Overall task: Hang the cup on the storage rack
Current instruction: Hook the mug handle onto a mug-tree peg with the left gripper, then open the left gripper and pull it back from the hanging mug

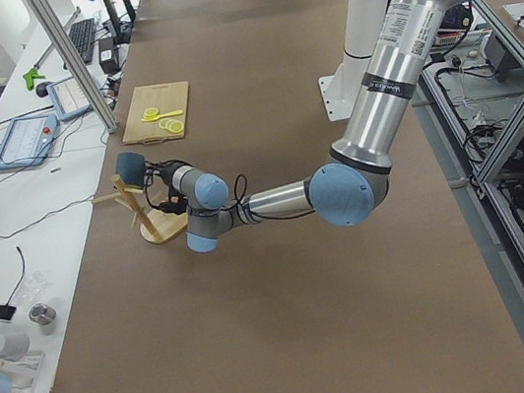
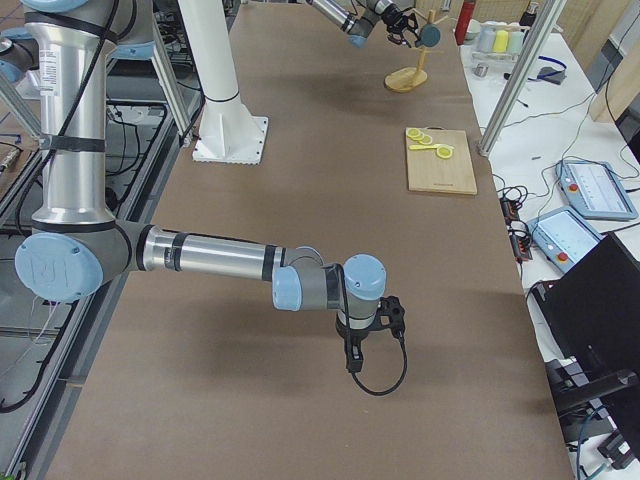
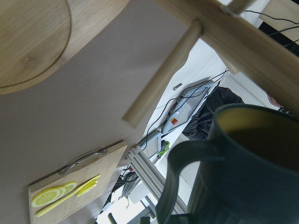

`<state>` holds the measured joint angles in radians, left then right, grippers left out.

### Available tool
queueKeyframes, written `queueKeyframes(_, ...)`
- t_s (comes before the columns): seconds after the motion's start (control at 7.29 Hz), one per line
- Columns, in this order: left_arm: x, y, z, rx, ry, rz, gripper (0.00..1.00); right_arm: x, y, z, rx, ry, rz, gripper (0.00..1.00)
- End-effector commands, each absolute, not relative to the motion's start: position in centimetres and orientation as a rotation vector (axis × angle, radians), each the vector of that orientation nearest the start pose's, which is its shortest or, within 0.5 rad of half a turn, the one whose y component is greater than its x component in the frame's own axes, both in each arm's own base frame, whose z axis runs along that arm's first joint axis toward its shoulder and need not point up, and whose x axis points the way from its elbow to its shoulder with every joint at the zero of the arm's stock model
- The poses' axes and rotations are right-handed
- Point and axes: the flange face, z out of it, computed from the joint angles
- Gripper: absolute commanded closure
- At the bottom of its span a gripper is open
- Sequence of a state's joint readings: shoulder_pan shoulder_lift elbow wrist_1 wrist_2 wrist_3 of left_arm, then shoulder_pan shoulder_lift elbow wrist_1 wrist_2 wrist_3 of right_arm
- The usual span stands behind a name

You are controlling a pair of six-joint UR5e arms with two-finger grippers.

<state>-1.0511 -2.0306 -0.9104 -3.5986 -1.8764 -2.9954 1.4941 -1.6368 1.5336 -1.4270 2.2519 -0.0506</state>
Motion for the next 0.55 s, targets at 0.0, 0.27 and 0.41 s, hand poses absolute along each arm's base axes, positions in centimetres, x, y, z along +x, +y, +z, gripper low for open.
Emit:
queueKeyframes(0.0, 22.7, -60.4, 49.9, -0.623, 1.991, -1.391, 0.02, 3.5, -46.9, 70.0, 0.031, -0.682, -0.136, 0.00)
queueKeyframes(0.27, 22.1, -59.3, 49.6, -0.569, 2.023, -1.322, 0.02, 3.5, -46.9, 70.1, 0.028, -0.682, -0.135, 0.00)
queueKeyframes(0.41, 21.4, -57.5, 48.3, -0.567, 2.045, -1.247, 0.02, 3.5, -46.9, 70.1, 0.028, -0.682, -0.135, 0.00)
